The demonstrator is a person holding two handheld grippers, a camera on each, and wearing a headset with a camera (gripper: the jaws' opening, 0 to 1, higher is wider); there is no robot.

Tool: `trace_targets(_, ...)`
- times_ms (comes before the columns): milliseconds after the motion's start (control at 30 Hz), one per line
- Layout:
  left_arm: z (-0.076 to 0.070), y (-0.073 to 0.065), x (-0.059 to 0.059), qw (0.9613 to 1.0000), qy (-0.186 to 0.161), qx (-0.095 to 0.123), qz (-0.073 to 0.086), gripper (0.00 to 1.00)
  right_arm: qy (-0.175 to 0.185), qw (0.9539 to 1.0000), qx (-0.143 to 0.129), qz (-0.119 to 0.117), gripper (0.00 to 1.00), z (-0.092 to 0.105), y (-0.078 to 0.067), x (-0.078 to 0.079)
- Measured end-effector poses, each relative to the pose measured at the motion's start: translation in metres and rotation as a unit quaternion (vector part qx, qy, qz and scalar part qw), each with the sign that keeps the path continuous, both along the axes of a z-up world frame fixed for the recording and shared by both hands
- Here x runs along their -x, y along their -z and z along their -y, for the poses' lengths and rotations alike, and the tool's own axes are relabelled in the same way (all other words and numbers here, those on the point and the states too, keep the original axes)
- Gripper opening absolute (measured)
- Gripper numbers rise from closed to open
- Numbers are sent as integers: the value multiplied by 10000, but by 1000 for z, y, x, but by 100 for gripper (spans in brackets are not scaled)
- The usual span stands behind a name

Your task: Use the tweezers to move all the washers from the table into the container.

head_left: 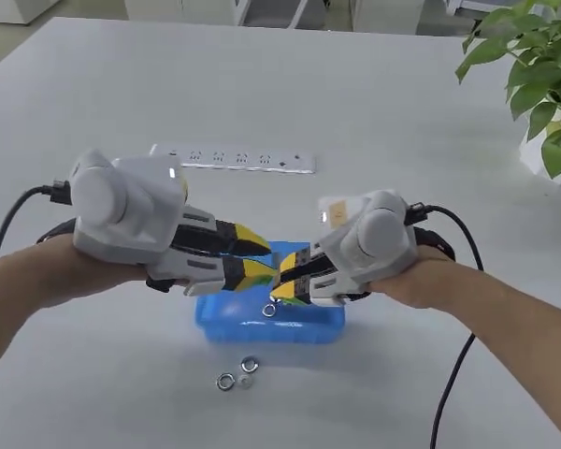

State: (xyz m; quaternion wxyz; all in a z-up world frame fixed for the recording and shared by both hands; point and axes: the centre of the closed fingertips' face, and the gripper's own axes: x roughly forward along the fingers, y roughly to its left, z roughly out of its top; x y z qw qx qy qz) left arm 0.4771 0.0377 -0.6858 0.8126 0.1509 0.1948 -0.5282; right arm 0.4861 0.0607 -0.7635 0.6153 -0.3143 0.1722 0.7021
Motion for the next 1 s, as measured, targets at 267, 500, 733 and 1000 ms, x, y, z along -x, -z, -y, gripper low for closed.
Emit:
trace_targets(267, 3, 0, -2, 9992, 360, -161, 37, 11, -45, 10000, 2, 24, 10, 1, 0, 0)
trace_targets(500, 6, 1, -3, 9981, 525, -293, 98, 6, -74, 10000, 17, 47, 10, 0, 0, 1)
trace_targets(733, 6, 1, -4, 9977, 544, -352, 175, 5, -57, 9999, 45, 91, 11, 0, -1, -1)
trace_targets(1000, 5, 1, -6, 9974, 547, -411, 236, 5, 96, 9999, -58, 99, 17, 1, -9, -4)
